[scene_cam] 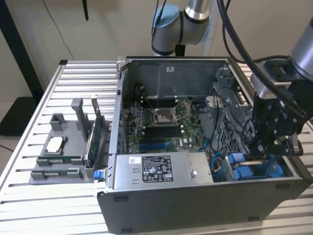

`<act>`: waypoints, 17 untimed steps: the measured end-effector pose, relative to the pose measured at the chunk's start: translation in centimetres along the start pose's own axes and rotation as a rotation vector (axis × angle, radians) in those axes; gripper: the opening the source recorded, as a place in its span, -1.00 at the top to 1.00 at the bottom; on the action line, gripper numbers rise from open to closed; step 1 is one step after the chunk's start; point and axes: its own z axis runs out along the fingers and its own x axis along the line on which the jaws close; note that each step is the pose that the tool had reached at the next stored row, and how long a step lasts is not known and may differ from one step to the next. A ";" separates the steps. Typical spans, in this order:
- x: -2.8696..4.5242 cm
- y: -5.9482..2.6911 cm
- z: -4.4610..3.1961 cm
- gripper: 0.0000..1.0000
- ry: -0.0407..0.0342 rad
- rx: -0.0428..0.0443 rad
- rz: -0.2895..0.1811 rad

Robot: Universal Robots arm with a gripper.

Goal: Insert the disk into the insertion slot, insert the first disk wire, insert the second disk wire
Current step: 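Insert the second disk wire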

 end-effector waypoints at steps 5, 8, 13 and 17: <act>0.04 -0.02 0.50 0.68 0.0011 0.0026 0.000; 0.03 0.07 0.35 0.65 -0.0017 0.0028 0.001; -0.07 0.17 -0.95 0.52 -0.0004 0.0029 0.002; -0.13 0.21 -1.75 0.52 -0.0003 0.0028 0.002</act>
